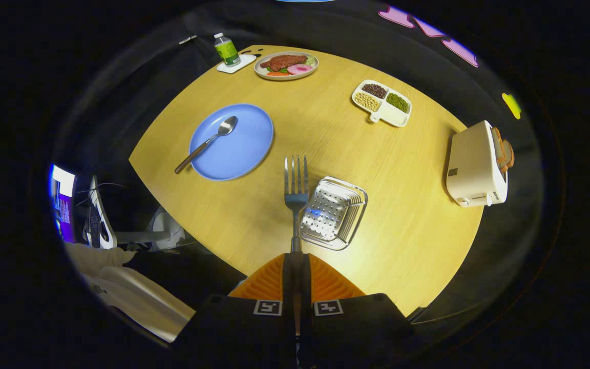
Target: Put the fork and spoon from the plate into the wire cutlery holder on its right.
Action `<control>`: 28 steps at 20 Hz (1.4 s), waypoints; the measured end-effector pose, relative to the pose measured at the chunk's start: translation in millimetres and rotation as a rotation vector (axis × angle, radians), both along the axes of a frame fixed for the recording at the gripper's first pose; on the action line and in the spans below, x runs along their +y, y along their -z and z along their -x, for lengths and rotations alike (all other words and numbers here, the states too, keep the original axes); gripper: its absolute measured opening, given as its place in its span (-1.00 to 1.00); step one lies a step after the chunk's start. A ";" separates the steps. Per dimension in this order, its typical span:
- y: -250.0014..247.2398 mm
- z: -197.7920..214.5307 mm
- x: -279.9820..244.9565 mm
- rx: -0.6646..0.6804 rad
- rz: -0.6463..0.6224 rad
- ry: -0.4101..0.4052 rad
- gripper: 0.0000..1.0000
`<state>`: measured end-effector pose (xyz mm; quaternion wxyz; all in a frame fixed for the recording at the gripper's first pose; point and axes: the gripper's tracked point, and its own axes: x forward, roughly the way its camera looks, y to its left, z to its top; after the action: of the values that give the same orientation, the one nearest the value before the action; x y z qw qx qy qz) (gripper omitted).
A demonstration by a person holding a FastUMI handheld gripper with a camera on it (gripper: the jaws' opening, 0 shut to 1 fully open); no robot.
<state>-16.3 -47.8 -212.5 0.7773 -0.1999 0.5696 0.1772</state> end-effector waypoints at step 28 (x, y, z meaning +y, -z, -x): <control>28.5 -55.1 -16.0 0.274 0.071 0.045 -0.08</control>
<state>38.8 -63.8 -241.1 0.6884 -0.1884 0.6807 0.1649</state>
